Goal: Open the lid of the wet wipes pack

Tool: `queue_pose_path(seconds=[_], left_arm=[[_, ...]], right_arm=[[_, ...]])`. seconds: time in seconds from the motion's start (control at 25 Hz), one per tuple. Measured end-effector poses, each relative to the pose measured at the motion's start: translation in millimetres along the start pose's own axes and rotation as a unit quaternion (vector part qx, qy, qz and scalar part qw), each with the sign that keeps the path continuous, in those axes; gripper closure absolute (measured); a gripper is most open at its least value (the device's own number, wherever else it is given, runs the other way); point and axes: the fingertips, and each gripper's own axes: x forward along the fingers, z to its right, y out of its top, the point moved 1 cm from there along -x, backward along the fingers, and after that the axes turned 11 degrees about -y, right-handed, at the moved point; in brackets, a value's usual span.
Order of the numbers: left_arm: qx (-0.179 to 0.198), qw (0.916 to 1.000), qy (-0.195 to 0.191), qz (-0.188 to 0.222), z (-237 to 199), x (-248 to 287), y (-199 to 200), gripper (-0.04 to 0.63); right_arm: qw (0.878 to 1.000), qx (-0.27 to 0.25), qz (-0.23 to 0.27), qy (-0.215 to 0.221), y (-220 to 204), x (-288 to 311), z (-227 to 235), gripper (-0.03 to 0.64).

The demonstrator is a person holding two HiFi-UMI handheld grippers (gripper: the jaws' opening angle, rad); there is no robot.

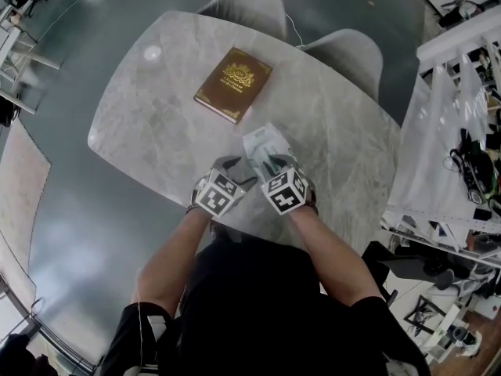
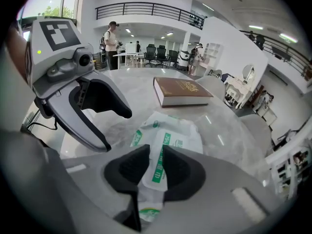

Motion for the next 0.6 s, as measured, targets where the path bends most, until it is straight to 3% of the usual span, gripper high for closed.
queue_pose_path(seconds=[0.6], left_arm=[[0.006, 0.9999, -0.009, 0.000, 4.2, 3.8, 4.2, 0.285]], right_arm=[[0.999, 0.028, 0.013, -0.026, -3.2, -16.7, 28.4, 0.589]])
